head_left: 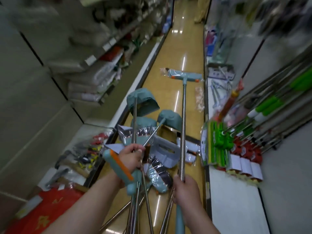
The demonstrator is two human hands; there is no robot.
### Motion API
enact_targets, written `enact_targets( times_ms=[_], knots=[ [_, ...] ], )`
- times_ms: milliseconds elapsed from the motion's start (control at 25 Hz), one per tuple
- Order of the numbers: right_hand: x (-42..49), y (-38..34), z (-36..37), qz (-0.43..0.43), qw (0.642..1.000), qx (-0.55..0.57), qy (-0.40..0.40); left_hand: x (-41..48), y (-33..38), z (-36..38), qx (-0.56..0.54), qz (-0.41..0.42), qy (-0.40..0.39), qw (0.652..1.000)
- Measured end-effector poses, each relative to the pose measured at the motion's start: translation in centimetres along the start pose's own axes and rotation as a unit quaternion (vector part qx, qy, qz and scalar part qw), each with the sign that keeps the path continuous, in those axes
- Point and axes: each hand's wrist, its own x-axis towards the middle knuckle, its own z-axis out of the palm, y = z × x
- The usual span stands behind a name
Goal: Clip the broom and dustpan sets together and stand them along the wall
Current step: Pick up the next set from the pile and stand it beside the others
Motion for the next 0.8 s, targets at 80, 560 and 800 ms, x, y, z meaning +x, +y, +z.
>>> enact_targets(
  times_ms=[80,560,800],
  knots=[
    [-3.7,-4.7,-0.6,-0.019,0.999,0.015,-0.021,-3.3,6.4,-1.3,-0.047,-0.017,-0.019,0.999],
    [-21.7,-18.3,-4.0,-0.014,0.985,0.166,-0.054,-21.4,22.8,-4.8,-0.287,-0.108,-0.153,0.939],
    [-26.7,-20.6,-5.4,-0.023,0.984,0.171,-0.047,-24.7,23.3,-3.5,-0.344,-0.19,-0.178,0.902]
  ],
)
